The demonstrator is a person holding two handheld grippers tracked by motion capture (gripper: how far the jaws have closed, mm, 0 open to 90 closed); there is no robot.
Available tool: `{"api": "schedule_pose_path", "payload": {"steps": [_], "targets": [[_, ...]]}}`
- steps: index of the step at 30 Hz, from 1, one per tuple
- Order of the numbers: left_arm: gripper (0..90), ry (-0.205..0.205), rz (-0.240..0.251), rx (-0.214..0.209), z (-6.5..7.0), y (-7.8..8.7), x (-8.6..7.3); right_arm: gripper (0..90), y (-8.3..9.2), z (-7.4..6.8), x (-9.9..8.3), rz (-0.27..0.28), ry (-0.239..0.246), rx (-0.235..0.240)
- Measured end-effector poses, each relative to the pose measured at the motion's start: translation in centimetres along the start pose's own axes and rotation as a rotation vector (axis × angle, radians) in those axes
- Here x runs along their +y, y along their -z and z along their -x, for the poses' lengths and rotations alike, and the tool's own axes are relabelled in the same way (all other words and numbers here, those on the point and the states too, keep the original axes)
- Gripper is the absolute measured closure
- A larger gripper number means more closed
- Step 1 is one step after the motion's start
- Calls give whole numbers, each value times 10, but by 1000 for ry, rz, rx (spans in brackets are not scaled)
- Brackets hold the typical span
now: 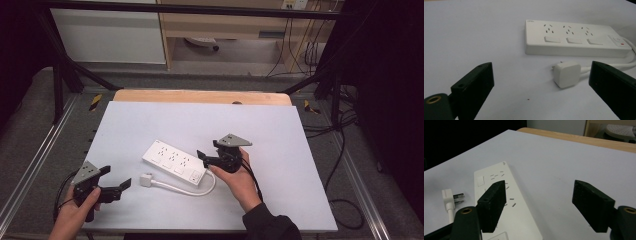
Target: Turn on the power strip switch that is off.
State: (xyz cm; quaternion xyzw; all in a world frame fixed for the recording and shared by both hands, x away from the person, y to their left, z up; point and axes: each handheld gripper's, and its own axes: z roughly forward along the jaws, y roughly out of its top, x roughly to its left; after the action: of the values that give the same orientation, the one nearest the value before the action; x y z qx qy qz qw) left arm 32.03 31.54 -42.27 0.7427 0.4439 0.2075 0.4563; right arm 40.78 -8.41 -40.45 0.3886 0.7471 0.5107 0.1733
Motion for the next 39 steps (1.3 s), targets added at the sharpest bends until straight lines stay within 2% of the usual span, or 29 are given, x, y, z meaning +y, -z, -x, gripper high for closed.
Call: {"api": "schedule_pose_path", "payload": {"steps": [10,18,25,35,39], "targets": [[61,-3,-2,-2,0,0,0,111,6,7,6,4,-23,-36],[61,-4,-1,-4,1,-1,0,48,9,10,8,-12,-24,-39],[61,-2,0,-4,1,-1,0,37,17,15,11,0,-14,-43],[61,-3,1,-3,1,0,0,46,36,30,15,48,-22,-98],[60,-2,0,-2,0,0,0,62,46,37,16,61,-24,-105]]}}
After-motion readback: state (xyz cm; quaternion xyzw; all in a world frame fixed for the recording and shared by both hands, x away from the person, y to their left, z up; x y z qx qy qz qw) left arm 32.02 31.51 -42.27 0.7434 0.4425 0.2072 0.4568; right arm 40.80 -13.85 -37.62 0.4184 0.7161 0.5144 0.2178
